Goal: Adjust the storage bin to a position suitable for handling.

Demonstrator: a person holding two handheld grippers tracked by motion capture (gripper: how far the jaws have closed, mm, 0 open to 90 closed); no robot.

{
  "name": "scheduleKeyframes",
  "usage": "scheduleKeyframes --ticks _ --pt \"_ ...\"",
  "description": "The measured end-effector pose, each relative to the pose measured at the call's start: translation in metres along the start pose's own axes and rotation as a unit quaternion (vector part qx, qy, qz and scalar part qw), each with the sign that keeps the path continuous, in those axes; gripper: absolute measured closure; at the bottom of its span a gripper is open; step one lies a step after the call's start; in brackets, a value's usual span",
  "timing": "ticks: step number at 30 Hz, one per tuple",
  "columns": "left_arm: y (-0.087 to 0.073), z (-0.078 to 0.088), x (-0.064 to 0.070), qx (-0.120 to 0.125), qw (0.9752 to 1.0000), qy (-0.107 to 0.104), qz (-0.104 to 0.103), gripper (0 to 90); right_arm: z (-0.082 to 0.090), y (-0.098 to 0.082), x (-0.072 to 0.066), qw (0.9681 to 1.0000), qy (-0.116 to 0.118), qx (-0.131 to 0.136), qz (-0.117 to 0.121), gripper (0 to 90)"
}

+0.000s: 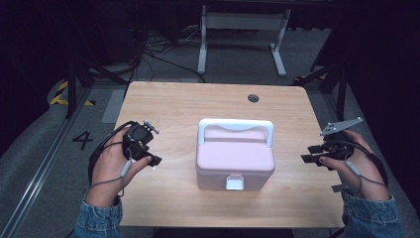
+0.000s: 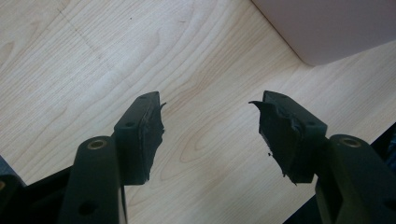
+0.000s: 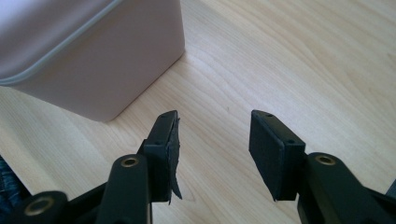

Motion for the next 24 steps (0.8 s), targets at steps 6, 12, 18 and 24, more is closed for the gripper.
scheduleKeyframes --ticks 6,12,18,24 --pt "0.003 0.002 0.002 0.012 0.9999 -0.011 0.002 41.9 0.000 0.003 -0.001 0.9999 0.000 0.010 0.005 53.0" --pt "0.015 0.006 0.011 0.034 0.9991 -0.027 -0.004 42.5 0.000 0.003 -0.003 0.9998 0.006 0.017 0.007 52.1" --pt "0.038 0.005 0.031 0.051 0.9977 -0.033 -0.028 42.5 -0.002 0.001 -0.004 0.9999 0.000 0.015 0.005 51.4" --pt "0.050 0.005 0.041 0.068 0.9956 -0.046 -0.044 42.5 -0.003 -0.004 -0.004 1.0000 0.000 0.008 0.001 50.5"
Point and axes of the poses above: each handheld gripper's, and its own axes: z roughly backward along the jaws, y roughly out of its top, x roughly to its right, the point moved 7 cm from there along -z, roughly forward along the jaws, and after that the axes turned 6 degrees about z, right-handed, at the moved point
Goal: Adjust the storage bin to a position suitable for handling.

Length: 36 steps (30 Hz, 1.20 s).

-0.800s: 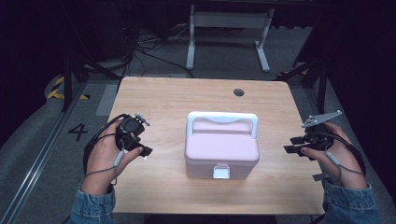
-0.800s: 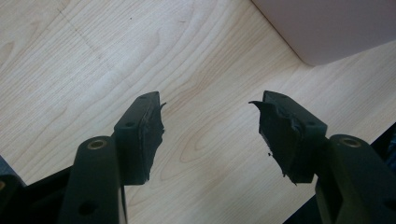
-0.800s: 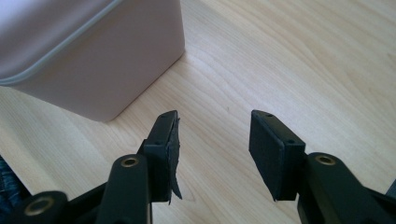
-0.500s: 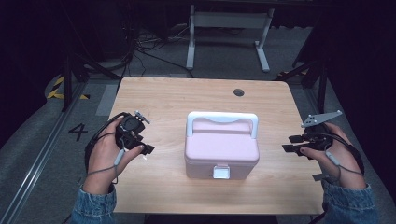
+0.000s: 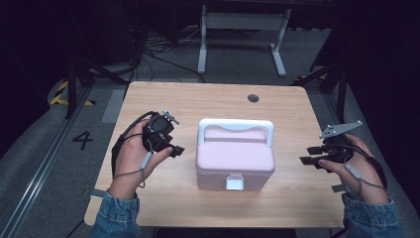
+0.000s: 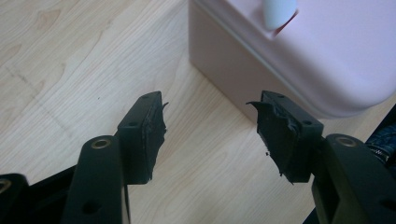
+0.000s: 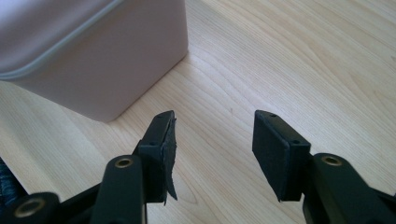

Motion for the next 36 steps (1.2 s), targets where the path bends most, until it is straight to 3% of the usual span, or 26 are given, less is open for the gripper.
scheduleKeyframes --ticks 4,8,11,14,16,19,21,26,28,31,34,36 --pt "0.008 0.000 0.005 0.026 0.9993 -0.026 -0.008 46.7 0.000 -0.004 0.002 0.9999 -0.001 0.003 -0.010 50.2" --pt "0.016 0.000 0.009 0.066 0.9965 -0.049 -0.015 47.8 -0.001 -0.005 0.000 1.0000 -0.001 0.003 -0.009 49.9" --pt "0.024 -0.004 0.012 0.126 0.9886 -0.076 -0.030 49.3 -0.002 -0.005 -0.001 1.0000 0.000 0.004 -0.009 49.3" --pt "0.028 -0.006 0.014 0.146 0.9842 -0.096 -0.028 49.0 -0.003 -0.006 -0.002 0.9999 0.001 0.003 -0.011 48.7" --pt "0.033 -0.008 0.014 0.171 0.9797 -0.099 -0.029 47.2 -0.003 -0.007 -0.002 0.9999 -0.001 0.002 -0.010 48.6" --pt "0.034 -0.010 0.014 0.180 0.9778 -0.103 -0.029 46.5 -0.003 -0.007 -0.001 0.9999 -0.001 0.004 -0.011 48.6" --pt "0.037 -0.014 0.015 0.198 0.9739 -0.107 -0.025 45.6 -0.003 -0.007 -0.001 0.9999 -0.002 0.006 -0.010 48.5" --pt "0.041 -0.022 0.017 0.211 0.9699 -0.120 -0.020 43.6 -0.005 -0.007 0.000 0.9999 -0.003 0.006 -0.008 48.0" --pt "0.042 -0.025 0.018 0.221 0.9675 -0.121 -0.016 43.6 -0.005 -0.007 -0.001 0.9999 -0.002 0.006 -0.009 48.0" --pt "0.043 -0.029 0.017 0.222 0.9687 -0.111 -0.009 43.3 -0.007 -0.007 -0.001 1.0000 -0.003 0.005 -0.006 48.0" --pt "0.044 -0.035 0.015 0.228 0.9704 -0.077 -0.008 40.1 -0.007 -0.007 -0.001 1.0000 -0.003 0.003 -0.007 48.0" --pt "0.047 -0.038 0.014 0.246 0.9679 -0.051 -0.010 39.2 -0.008 -0.008 -0.002 0.9999 -0.002 0.003 -0.010 48.0"
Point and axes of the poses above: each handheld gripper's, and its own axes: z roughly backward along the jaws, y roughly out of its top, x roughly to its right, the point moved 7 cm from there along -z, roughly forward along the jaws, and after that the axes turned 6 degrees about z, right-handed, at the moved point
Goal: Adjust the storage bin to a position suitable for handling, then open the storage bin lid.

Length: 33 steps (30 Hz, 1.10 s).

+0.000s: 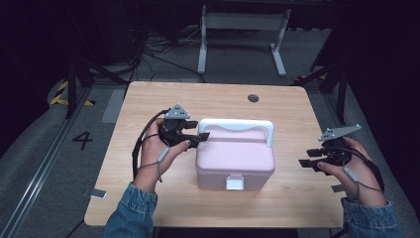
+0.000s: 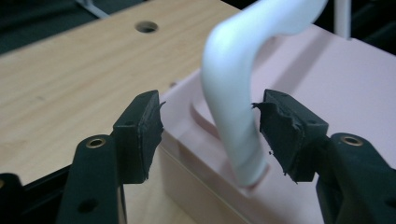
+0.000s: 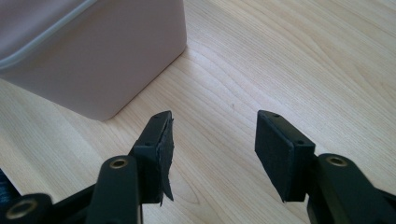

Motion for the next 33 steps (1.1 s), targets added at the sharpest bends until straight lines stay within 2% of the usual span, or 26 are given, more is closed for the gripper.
scheduleKeyframes --ticks 1,5,8,10,12,14,16,18,21,24,26,33 --pt "0.000 -0.001 0.000 -0.001 1.0000 0.001 -0.004 39.2 0.000 0.000 0.001 1.0000 0.000 0.000 0.000 48.0" --pt "0.001 -0.007 0.003 -0.004 1.0000 -0.008 0.003 39.2 -0.001 0.001 0.002 1.0000 -0.003 0.003 0.000 48.0" --pt "0.001 -0.014 0.002 -0.009 1.0000 -0.003 -0.003 38.9 -0.002 0.000 0.001 1.0000 0.000 0.000 -0.001 48.0" --pt "0.003 -0.017 0.004 -0.005 1.0000 -0.008 0.000 39.0 -0.002 0.001 0.001 1.0000 0.001 0.002 -0.001 47.9" --pt "0.004 -0.020 0.007 -0.005 0.9998 -0.017 -0.002 41.1 -0.002 0.001 0.000 1.0000 0.002 0.002 0.000 47.9" --pt "0.006 -0.021 0.010 0.002 0.9998 -0.017 -0.007 44.9 -0.001 0.001 0.001 1.0000 0.001 0.004 -0.002 47.9" --pt "0.007 -0.021 0.011 0.003 0.9998 -0.020 -0.005 51.2 -0.001 0.000 0.002 1.0000 -0.001 0.004 -0.001 47.9" --pt "0.011 -0.020 0.014 0.015 0.9995 -0.023 -0.013 55.2 -0.001 0.000 0.002 1.0000 0.000 0.004 -0.002 47.9" --pt "0.013 -0.018 0.016 0.021 0.9994 -0.022 -0.013 59.1 -0.001 0.000 0.002 1.0000 0.000 0.005 -0.002 47.9" --pt "0.015 -0.015 0.019 0.022 0.9994 -0.018 -0.022 61.2 0.000 0.000 0.002 1.0000 0.000 0.006 -0.003 47.9" --pt "0.017 -0.012 0.020 0.028 0.9991 -0.022 -0.023 65.3 0.000 0.000 0.003 1.0000 -0.001 0.007 -0.003 47.9" --pt "0.020 -0.006 0.024 0.025 0.9988 -0.020 -0.036 66.8 -0.001 -0.001 0.004 1.0000 -0.002 0.007 -0.004 47.8"
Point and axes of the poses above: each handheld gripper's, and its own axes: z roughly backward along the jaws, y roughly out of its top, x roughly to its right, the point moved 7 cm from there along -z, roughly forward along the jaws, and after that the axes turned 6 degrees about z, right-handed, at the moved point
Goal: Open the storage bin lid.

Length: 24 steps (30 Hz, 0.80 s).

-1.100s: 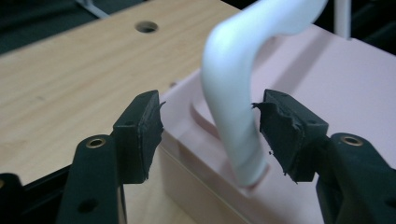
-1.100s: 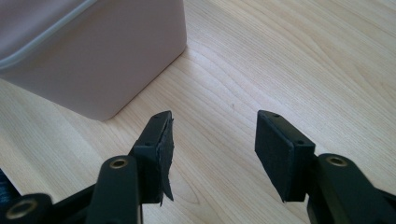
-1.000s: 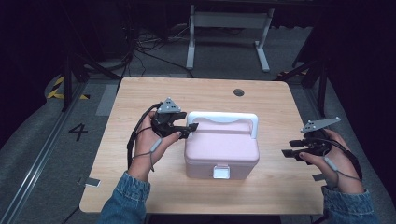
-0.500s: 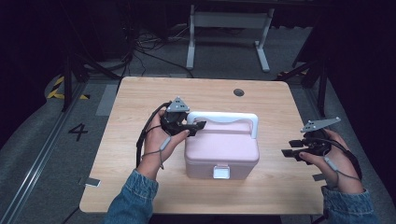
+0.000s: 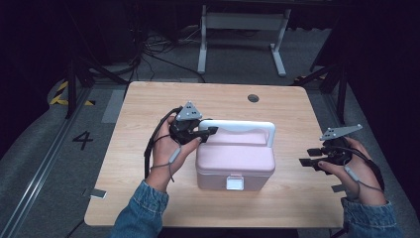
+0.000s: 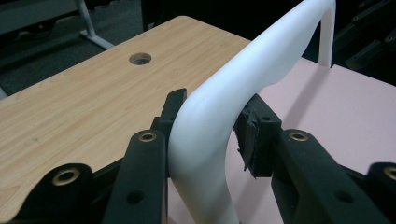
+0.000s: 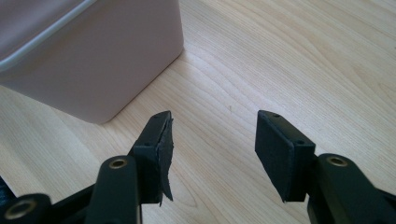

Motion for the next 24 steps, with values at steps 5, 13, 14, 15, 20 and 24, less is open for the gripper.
scheduleKeyframes --ticks 5,13,14,15,20,24 --pt "0.004 0.004 0.001 0.009 0.9999 -0.004 0.002 67.1 0.000 0.000 0.000 1.0000 0.001 0.001 -0.001 47.8" --pt "0.017 0.008 -0.003 0.018 0.9998 -0.004 -0.002 68.1 0.000 0.003 -0.001 1.0000 -0.001 0.006 0.001 47.8" --pt "0.017 0.008 -0.003 0.018 0.9998 -0.004 -0.002 68.1 0.000 0.003 -0.001 1.0000 -0.001 0.006 0.001 47.8" --pt "0.018 0.009 -0.002 0.018 0.9998 -0.005 -0.001 68.1 0.001 0.003 -0.001 1.0000 -0.001 0.008 0.001 47.8" --pt "0.024 0.008 -0.005 0.018 0.9998 -0.006 0.001 68.2 0.001 0.003 -0.001 0.9999 -0.004 0.013 0.002 48.0" --pt "0.028 0.007 -0.009 0.013 0.9998 -0.012 0.005 68.4 0.003 0.004 -0.002 0.9998 -0.006 0.020 0.001 48.3"
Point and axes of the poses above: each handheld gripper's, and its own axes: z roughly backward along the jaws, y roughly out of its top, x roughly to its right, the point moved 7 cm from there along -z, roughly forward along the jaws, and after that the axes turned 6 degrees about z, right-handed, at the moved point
